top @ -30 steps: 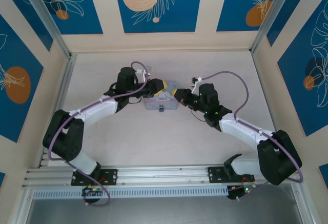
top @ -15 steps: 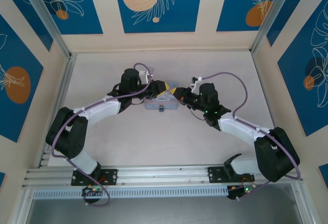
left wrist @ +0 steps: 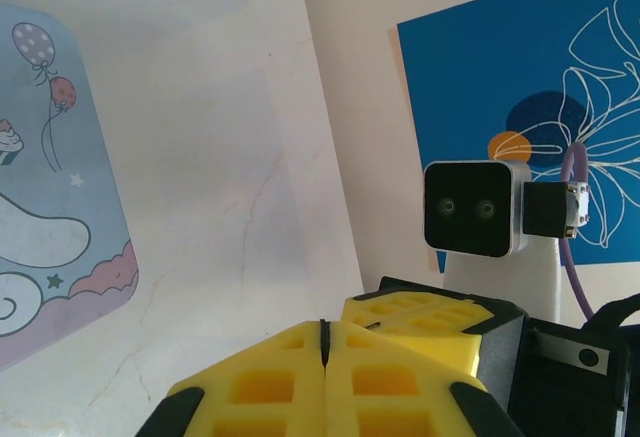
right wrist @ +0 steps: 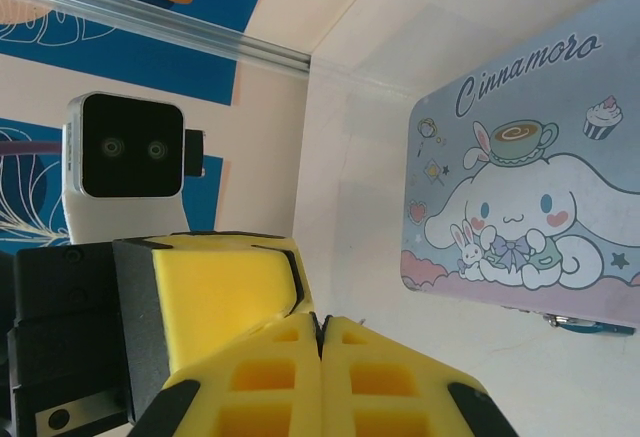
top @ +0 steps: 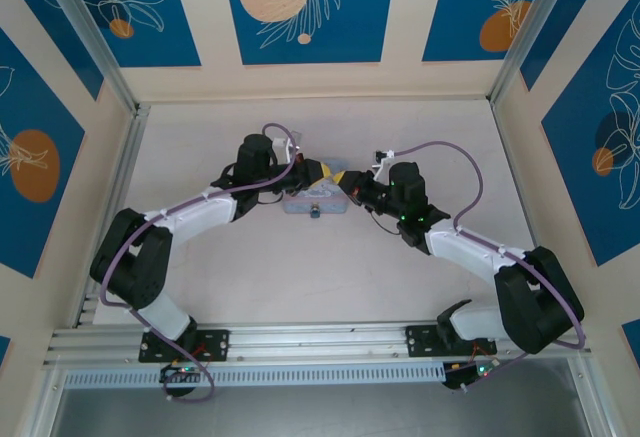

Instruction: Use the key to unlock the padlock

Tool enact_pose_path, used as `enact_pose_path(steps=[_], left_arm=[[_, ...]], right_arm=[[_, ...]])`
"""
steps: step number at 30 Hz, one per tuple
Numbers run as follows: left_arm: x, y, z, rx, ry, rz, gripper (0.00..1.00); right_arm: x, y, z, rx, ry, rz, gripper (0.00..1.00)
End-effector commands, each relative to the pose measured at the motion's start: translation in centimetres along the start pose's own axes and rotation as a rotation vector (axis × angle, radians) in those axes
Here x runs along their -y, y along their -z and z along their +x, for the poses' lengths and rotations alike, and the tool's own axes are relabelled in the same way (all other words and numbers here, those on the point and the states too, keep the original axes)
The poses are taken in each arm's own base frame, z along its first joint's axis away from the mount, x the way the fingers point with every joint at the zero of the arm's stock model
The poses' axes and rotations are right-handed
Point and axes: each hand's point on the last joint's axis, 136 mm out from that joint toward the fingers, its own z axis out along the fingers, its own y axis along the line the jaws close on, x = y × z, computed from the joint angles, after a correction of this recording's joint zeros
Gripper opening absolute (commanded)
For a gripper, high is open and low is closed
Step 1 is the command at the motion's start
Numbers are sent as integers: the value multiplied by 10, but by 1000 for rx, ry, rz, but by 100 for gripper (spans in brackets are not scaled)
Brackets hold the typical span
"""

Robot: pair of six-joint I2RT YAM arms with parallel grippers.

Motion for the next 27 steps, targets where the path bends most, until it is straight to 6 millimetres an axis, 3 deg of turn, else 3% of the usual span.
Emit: enact_pose_path(steps=[1,4,6,11,17,22,27], left_arm=[[5,-6,3,-6,-21,8,0],[1,-4,0,10,3,-24,0],[-1,-2,0,15,15,-52,0],[-10,0,1,10,55,-116,0],[-9,0,1,-3,42,-128,0],[1,6,-1,-10,-89,-138,0],[15,16,-4,-3,-304,-137,0]], right_arm=[[1,3,-3,-3,-12,-10,3],[12,16,-12,24,-23,27,43],[20,29,-18,52,-11,63,55],[20,49,-23,56,129,142,59],[12,46,-13,-34,320,189,60],[-1,37,-8,-86,282,101,60],[-5,30,-15,-102,103,-4,61]])
